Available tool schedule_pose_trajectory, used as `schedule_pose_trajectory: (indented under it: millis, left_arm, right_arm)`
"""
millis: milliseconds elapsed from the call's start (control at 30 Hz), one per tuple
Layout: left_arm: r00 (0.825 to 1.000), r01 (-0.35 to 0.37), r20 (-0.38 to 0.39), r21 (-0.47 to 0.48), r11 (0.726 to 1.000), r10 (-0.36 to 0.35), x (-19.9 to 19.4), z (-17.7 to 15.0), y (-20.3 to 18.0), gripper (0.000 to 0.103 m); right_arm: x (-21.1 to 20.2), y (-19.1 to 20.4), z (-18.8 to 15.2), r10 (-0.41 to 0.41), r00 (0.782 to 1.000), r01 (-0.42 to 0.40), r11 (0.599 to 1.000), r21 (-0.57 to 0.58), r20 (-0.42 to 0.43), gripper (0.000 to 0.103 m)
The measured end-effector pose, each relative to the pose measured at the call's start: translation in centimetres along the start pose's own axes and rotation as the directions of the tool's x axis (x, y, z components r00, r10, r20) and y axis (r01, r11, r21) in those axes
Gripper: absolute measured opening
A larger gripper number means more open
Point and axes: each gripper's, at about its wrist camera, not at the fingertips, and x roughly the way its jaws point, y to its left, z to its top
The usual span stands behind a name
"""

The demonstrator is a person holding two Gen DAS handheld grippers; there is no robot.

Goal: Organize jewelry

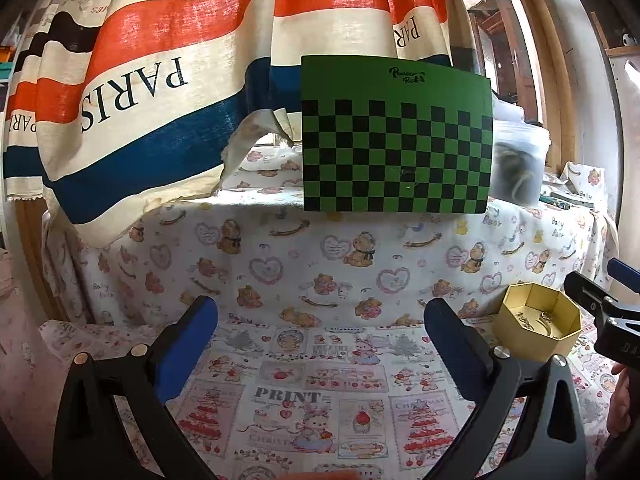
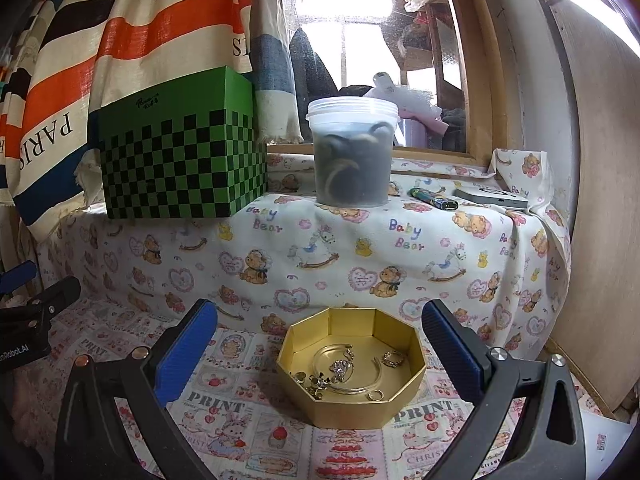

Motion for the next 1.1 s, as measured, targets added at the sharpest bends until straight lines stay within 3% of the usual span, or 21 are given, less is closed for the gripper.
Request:
schedule_pose_trajectory:
  millis: [1100]
  left_arm:
    - [1.000, 0.013, -0.006, 0.010, 1.000, -0.013, 0.01, -0.03, -0.21, 0.103]
  right_arm:
    - [0.04, 0.00, -0.02, 0.000, 1.000, 0.000, 1.000, -0.001, 0.000, 0.103]
